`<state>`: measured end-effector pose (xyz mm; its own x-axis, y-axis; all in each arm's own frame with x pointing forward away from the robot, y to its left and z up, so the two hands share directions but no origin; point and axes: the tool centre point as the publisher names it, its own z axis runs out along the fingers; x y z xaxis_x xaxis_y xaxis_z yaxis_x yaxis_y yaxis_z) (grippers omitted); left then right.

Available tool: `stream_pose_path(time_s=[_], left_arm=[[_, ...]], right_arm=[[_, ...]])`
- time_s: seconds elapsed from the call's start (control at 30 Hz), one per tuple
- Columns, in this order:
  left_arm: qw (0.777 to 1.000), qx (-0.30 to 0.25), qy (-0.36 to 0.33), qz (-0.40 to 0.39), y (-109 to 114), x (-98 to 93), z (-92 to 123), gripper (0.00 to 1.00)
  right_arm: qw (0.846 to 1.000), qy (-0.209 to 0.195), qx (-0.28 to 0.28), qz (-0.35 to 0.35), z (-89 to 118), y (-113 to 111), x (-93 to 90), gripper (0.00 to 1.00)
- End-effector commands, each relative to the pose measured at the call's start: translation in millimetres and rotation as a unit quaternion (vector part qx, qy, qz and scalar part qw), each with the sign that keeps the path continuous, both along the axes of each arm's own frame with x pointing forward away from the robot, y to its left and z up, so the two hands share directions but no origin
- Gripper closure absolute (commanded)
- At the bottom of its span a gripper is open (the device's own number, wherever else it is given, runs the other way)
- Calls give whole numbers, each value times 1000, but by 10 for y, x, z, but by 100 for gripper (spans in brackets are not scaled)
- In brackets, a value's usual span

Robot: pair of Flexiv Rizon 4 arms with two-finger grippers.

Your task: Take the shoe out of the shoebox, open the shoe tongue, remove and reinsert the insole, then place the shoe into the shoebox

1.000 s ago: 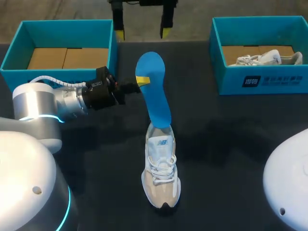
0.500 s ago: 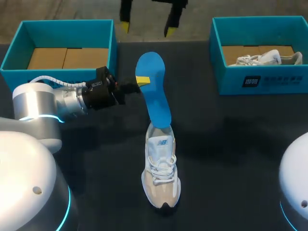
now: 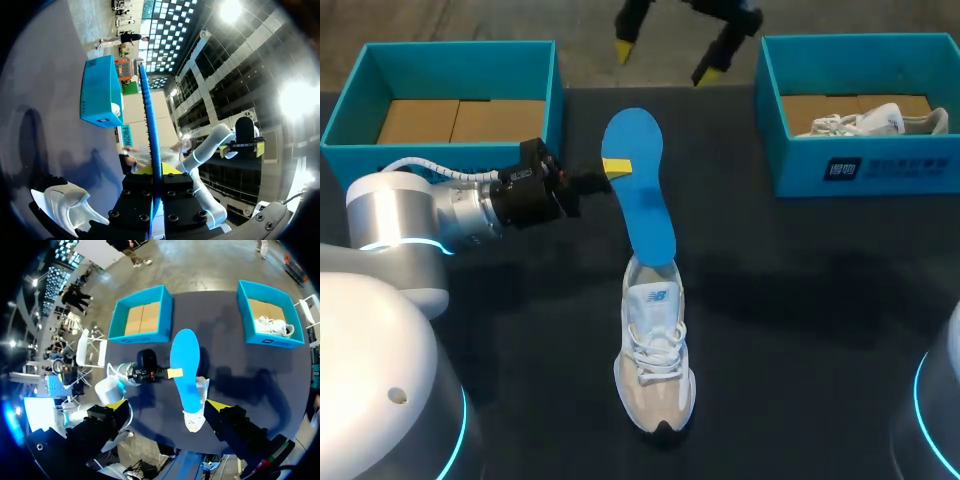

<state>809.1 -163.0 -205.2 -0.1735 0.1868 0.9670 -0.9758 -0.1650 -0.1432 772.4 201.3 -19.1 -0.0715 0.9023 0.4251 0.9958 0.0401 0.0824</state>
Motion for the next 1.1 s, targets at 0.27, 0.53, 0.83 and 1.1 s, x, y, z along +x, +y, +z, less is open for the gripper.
stream_pose_path(time_s=[0.27, 0.53, 0.83, 1.1], left_arm=[[1000, 0, 0, 0, 2, -9, -5, 100], [1000, 0, 0, 0, 2, -9, -5, 100], [1000, 0, 0, 0, 2, -9, -5, 100], [1000, 0, 0, 0, 2, -9, -5, 100]], right_arm=[[960, 24, 279, 29, -177, -295, 27, 0], [931, 21, 364, 29, -339, -384, 34, 0], [894, 18, 447, 29, -552, -385, 22, 0], [860, 21, 510, 30, -803, -435, -5, 0]])
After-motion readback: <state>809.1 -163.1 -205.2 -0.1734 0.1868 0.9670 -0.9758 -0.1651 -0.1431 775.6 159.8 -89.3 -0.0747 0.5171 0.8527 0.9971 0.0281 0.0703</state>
